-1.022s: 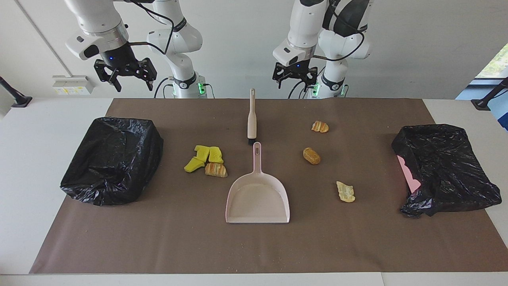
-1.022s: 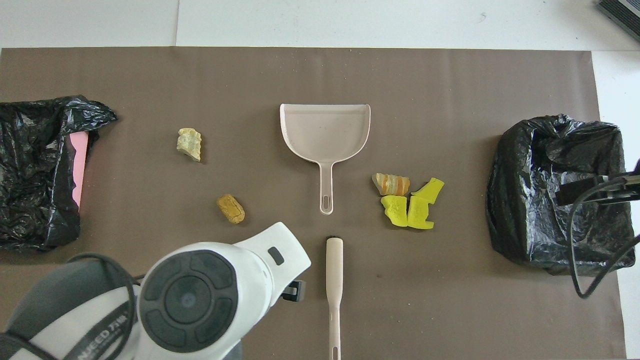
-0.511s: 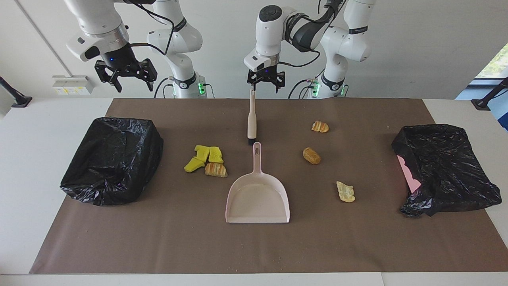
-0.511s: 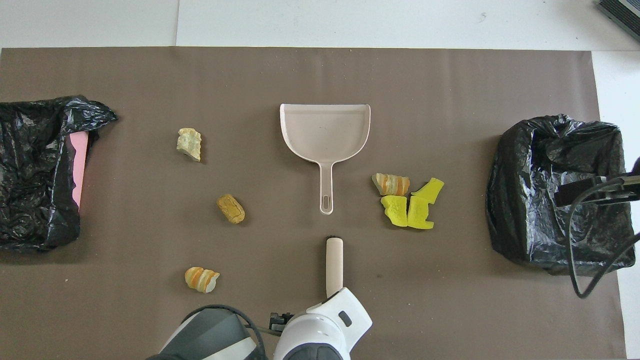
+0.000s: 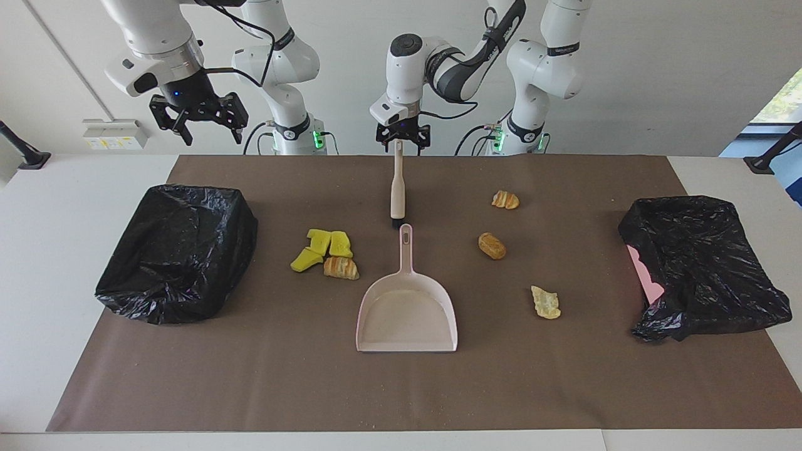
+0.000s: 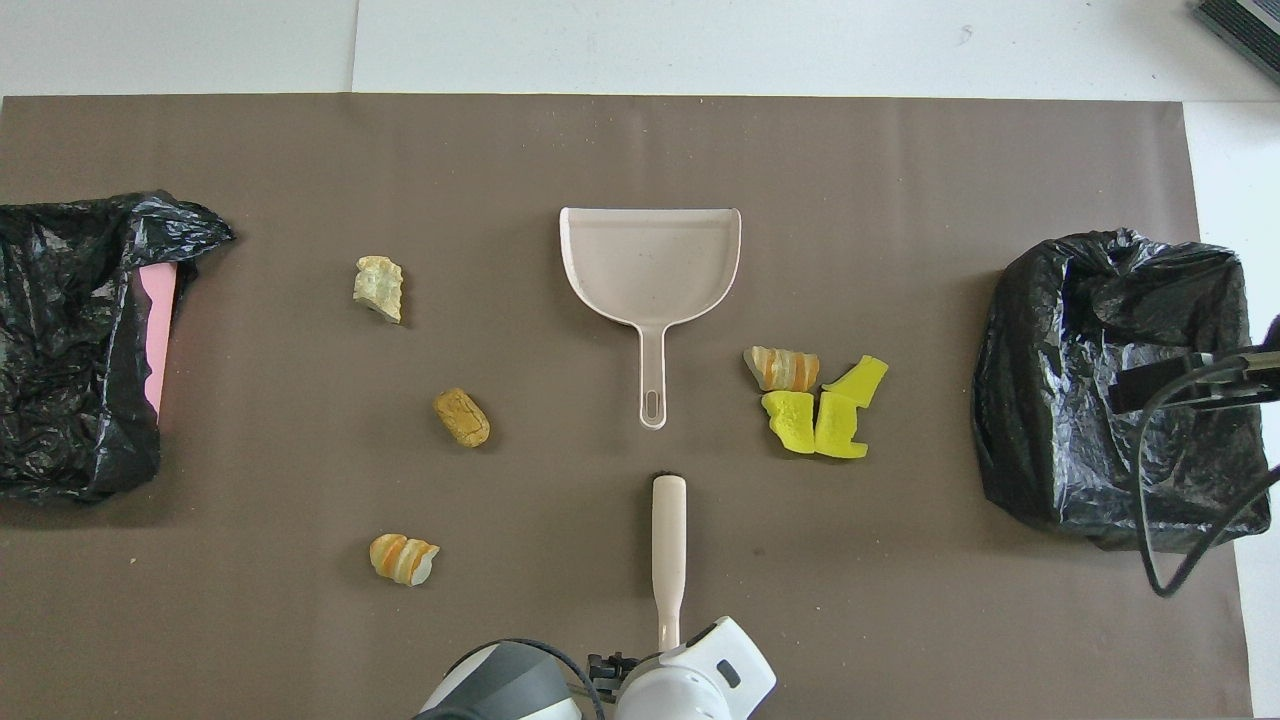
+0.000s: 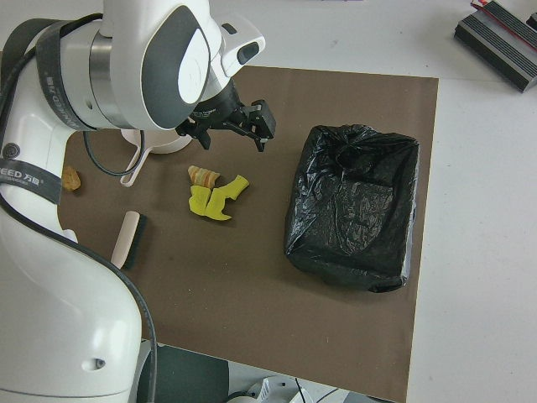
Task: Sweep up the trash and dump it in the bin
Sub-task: 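Reach the left gripper down and grasp the wooden brush handle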
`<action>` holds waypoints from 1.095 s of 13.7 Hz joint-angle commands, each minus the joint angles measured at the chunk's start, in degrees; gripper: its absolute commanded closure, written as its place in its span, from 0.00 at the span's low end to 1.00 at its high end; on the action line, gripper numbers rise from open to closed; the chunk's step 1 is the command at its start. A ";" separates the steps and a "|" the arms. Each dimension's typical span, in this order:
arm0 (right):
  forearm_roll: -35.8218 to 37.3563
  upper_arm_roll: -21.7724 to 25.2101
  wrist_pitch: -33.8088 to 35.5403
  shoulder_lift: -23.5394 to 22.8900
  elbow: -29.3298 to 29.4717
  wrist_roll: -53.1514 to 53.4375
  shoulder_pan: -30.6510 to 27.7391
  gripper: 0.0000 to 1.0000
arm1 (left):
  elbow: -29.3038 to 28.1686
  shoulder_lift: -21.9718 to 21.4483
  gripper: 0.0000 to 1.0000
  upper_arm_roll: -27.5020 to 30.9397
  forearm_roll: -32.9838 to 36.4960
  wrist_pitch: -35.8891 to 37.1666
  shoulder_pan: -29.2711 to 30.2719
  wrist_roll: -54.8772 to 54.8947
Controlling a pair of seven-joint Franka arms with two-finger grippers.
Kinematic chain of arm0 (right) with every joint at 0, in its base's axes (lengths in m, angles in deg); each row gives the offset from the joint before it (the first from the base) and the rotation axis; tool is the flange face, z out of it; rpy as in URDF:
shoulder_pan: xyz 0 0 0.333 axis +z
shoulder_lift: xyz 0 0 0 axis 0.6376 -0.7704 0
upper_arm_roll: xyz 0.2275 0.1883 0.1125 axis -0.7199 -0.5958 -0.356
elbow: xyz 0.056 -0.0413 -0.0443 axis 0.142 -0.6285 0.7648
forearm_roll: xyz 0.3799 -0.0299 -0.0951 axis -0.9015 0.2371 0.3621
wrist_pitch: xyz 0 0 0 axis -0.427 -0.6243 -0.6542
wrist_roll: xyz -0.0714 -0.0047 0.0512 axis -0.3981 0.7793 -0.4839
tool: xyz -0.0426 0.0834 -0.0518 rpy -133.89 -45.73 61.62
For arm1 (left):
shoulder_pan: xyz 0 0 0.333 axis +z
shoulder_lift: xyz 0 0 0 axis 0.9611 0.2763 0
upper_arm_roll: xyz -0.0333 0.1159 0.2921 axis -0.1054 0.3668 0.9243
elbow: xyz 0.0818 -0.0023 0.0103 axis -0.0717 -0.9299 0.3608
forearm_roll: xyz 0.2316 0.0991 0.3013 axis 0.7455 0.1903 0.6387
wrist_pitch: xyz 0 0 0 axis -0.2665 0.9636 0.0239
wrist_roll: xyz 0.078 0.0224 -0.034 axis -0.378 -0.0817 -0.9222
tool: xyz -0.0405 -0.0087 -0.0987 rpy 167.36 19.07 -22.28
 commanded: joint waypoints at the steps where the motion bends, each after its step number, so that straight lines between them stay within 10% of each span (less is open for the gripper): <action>1: -0.37 -0.18 0.35 1.85 -1.86 -1.81 -0.27 0.00 | -2.64 -0.79 0.00 1.05 -0.44 -2.31 -1.52 -0.85; 9: -0.37 -0.18 0.35 1.94 -2.30 -1.81 -0.27 0.00 | -2.82 1.76 0.00 1.14 -0.80 -3.97 -1.69 -1.03; 15: -0.37 -0.18 0.35 1.94 -2.30 -1.81 -0.27 0.00 | -3.26 1.67 0.21 0.96 -1.58 -3.89 -3.19 -0.76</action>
